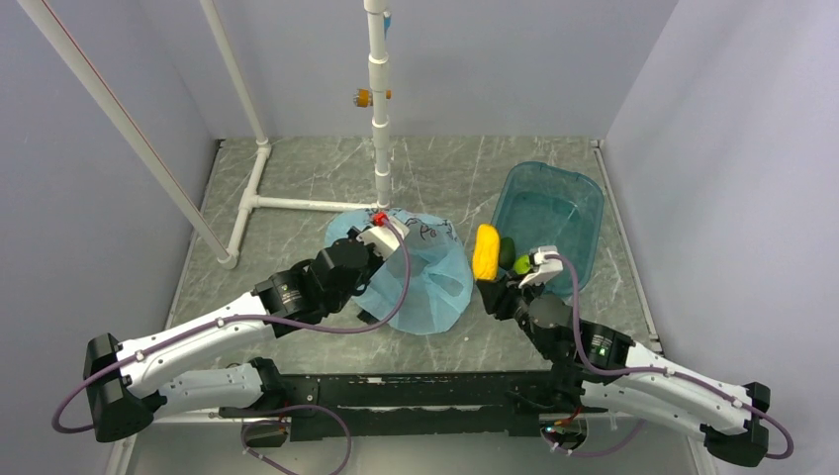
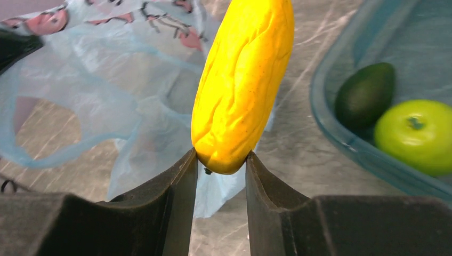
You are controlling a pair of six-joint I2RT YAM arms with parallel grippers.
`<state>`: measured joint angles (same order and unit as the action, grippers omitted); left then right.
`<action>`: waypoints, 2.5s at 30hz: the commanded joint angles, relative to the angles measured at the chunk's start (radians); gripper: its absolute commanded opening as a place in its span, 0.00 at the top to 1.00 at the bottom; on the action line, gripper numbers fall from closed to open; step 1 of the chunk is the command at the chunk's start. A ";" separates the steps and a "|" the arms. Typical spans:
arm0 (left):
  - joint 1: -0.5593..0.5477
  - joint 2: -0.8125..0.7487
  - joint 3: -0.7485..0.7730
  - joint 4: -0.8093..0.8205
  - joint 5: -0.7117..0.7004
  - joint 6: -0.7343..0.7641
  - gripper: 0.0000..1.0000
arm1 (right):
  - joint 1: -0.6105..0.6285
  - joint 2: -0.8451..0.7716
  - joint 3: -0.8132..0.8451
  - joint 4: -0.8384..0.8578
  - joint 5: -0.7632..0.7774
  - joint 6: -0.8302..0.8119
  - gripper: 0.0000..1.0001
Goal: Take the fake fruits out of the plastic bag
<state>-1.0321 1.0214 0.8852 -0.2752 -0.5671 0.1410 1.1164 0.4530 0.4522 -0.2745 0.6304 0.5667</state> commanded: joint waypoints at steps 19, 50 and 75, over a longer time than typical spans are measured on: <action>-0.004 -0.008 0.034 0.016 -0.014 -0.001 1.00 | -0.292 0.268 0.256 -0.375 0.275 0.176 1.00; -0.004 -0.113 -0.012 0.072 0.024 0.011 1.00 | -0.839 0.539 0.268 -0.363 -0.093 0.047 0.48; -0.005 -0.148 -0.028 0.095 0.019 0.004 0.73 | -0.837 0.138 0.207 -0.240 -0.527 -0.068 0.01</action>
<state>-1.0321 0.8776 0.8352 -0.2058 -0.5819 0.1482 0.2810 0.6590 0.6388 -0.5621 0.2474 0.5152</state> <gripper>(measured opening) 0.183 0.983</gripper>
